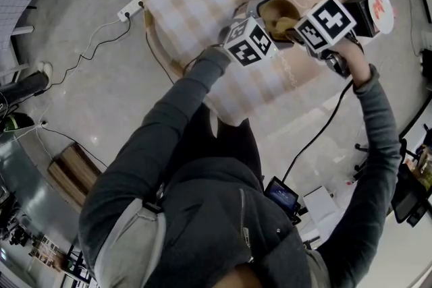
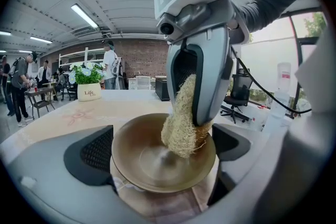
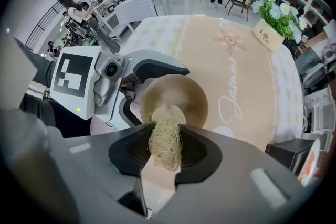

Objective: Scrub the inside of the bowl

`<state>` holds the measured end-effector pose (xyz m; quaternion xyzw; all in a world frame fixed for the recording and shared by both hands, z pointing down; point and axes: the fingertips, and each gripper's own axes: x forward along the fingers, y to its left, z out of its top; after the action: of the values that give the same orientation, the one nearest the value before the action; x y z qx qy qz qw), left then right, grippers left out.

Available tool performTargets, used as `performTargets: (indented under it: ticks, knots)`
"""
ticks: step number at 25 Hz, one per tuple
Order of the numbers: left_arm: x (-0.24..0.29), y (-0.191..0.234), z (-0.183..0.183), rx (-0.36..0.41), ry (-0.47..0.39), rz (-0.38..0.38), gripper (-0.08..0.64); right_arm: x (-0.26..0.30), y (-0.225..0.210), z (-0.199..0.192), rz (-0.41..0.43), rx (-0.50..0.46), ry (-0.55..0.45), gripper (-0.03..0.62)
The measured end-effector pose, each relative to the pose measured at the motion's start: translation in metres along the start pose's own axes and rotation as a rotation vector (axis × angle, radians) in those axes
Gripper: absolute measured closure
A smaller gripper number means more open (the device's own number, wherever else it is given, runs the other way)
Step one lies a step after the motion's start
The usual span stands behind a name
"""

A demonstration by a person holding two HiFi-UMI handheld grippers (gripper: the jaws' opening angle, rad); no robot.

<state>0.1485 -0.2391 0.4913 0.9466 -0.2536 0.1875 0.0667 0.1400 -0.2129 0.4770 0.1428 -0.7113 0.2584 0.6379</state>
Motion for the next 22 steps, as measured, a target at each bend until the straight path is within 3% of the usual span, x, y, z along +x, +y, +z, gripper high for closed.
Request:
performTargets:
  ticks: [22]
  knots:
    - [0.001, 0.0, 0.0, -0.007, 0.003, -0.004, -0.025, 0.012, 0.019, 0.014, 0.142, -0.122, 0.151, 0.481]
